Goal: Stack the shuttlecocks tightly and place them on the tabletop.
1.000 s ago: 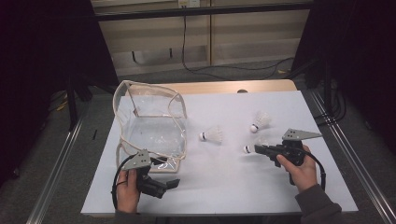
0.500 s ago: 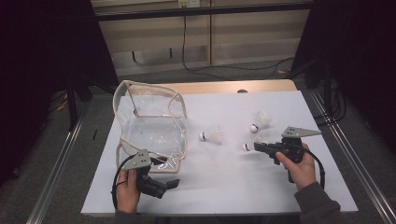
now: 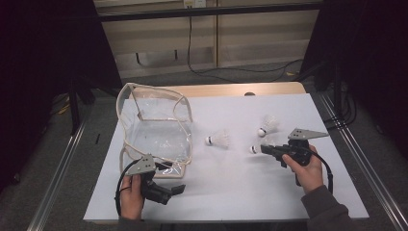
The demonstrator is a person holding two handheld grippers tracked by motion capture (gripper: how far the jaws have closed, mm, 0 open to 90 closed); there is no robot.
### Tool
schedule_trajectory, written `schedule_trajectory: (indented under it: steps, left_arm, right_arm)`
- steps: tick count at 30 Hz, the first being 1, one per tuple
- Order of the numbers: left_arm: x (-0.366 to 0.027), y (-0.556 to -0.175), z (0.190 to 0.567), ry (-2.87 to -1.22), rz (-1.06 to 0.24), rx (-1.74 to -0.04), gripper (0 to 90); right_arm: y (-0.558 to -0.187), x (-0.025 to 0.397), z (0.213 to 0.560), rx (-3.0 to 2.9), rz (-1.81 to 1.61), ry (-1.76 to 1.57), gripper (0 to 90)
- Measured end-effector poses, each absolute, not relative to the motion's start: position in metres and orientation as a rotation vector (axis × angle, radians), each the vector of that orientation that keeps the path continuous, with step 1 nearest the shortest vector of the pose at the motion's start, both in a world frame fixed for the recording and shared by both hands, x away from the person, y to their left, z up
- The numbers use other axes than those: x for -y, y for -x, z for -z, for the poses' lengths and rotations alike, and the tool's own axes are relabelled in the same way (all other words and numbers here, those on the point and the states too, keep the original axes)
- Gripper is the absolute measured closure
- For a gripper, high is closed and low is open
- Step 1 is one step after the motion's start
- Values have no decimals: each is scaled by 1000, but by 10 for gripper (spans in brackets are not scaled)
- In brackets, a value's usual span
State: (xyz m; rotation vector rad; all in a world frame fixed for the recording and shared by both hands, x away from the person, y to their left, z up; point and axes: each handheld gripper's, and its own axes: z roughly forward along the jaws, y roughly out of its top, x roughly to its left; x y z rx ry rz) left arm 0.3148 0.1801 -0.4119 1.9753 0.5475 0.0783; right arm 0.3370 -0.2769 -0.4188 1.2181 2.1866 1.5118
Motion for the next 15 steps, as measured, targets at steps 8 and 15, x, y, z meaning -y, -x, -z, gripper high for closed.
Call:
schedule_trajectory:
  steps: [8, 15]
  left_arm:
    - [-180, -315, 412, -1971, -79, -548, 46]
    - [-180, -315, 412, -1972, -80, -550, 46]
  right_arm:
    - [-342, 273, 413, -2181, -1503, -1209, 899]
    - [-346, 270, 411, -2174, -1496, -1216, 899]
